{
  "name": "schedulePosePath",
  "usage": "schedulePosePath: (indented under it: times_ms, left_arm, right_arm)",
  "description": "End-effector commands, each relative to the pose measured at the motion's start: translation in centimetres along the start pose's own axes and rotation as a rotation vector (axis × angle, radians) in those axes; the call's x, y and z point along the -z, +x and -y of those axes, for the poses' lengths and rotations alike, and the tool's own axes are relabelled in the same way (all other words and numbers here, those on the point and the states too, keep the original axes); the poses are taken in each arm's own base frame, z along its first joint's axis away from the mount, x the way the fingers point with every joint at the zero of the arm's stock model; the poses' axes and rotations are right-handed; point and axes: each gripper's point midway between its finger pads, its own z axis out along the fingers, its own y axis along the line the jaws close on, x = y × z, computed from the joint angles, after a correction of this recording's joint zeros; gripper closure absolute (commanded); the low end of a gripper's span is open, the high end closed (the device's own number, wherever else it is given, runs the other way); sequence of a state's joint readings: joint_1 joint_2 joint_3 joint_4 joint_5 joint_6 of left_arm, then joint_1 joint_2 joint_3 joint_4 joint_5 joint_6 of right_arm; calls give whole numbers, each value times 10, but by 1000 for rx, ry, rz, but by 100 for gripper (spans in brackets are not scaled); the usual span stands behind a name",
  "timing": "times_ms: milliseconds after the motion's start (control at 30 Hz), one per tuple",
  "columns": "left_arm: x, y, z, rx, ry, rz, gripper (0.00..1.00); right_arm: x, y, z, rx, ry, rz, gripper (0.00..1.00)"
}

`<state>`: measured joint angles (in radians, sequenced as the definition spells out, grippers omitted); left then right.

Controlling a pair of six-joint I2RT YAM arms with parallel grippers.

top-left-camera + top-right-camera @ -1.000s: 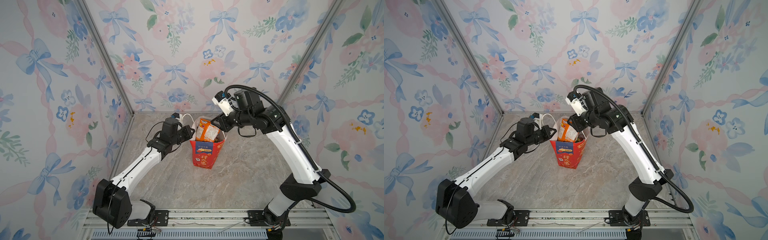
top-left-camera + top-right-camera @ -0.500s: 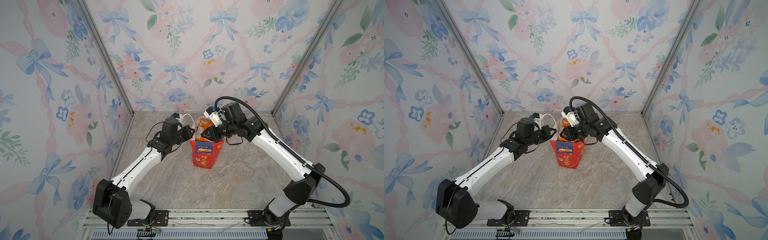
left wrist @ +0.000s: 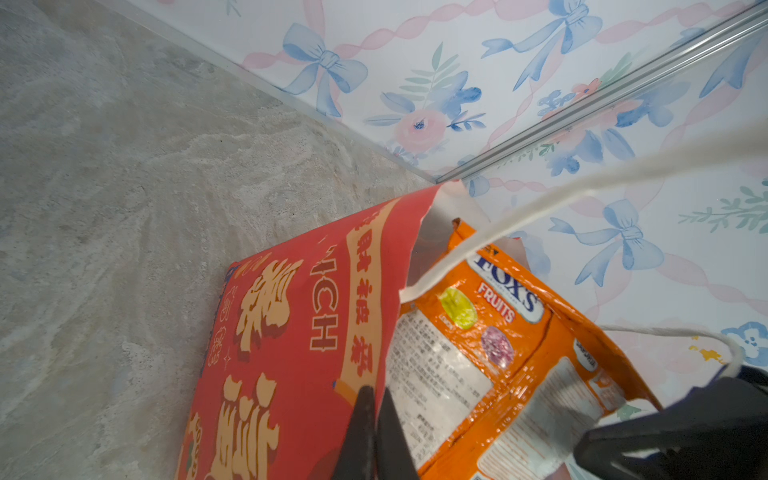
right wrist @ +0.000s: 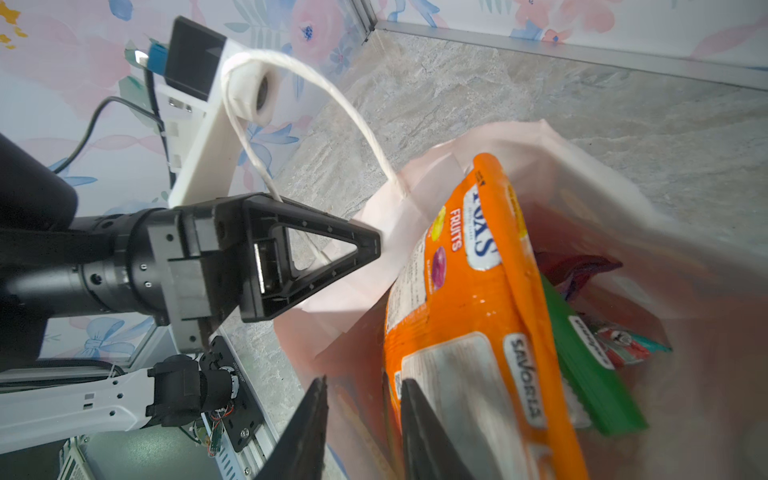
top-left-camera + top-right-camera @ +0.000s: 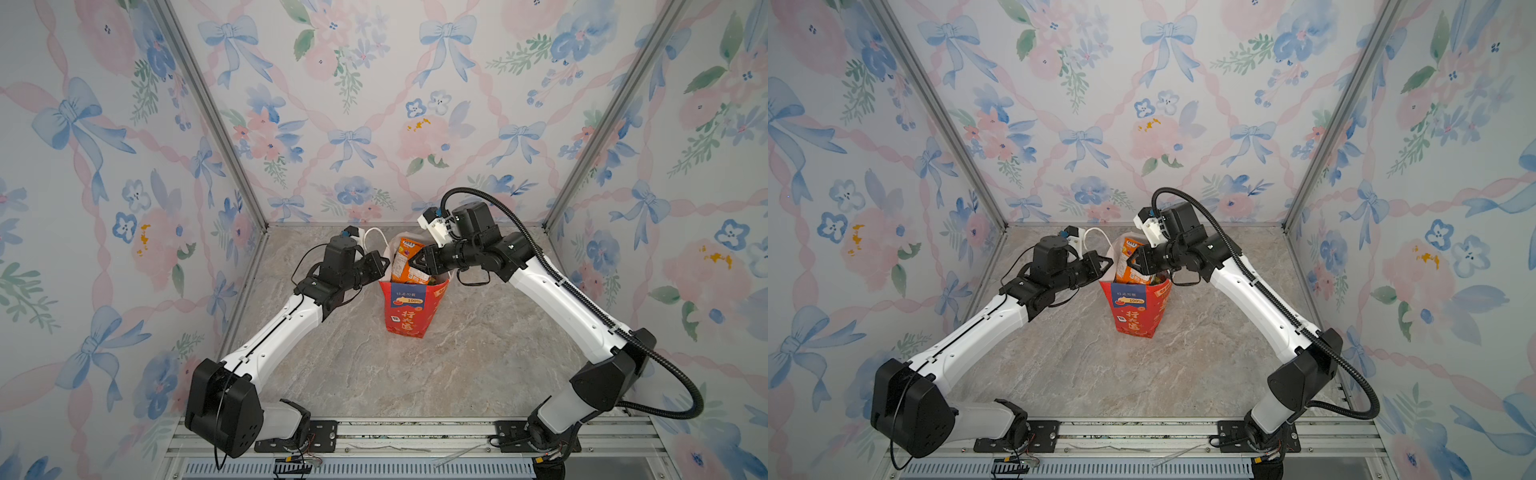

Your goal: Place the snacks into the paper bag

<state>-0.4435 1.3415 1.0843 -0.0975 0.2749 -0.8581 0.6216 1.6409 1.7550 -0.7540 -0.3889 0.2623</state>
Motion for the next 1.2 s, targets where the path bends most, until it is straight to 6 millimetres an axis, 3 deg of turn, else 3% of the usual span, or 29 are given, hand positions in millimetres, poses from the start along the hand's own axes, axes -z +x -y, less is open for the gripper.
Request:
schedulePosePath:
  times_ms: [0,300,767,1167]
  left_arm:
    - [16,-22,30,-30,108,80,100]
    - [17,-23,32,-32,109,83,100]
    - [15,-23,31,-30,107,79,100]
    - [16,-24,31,-36,107,84,100]
  right_arm:
    - [-12,10,17,-39,55,-67,67]
    - [-15,25,45,-55,194,-134,68]
    - [-23,24,68,-49,307,-172,67]
    - [-34,28,73,-54,310,-214,67]
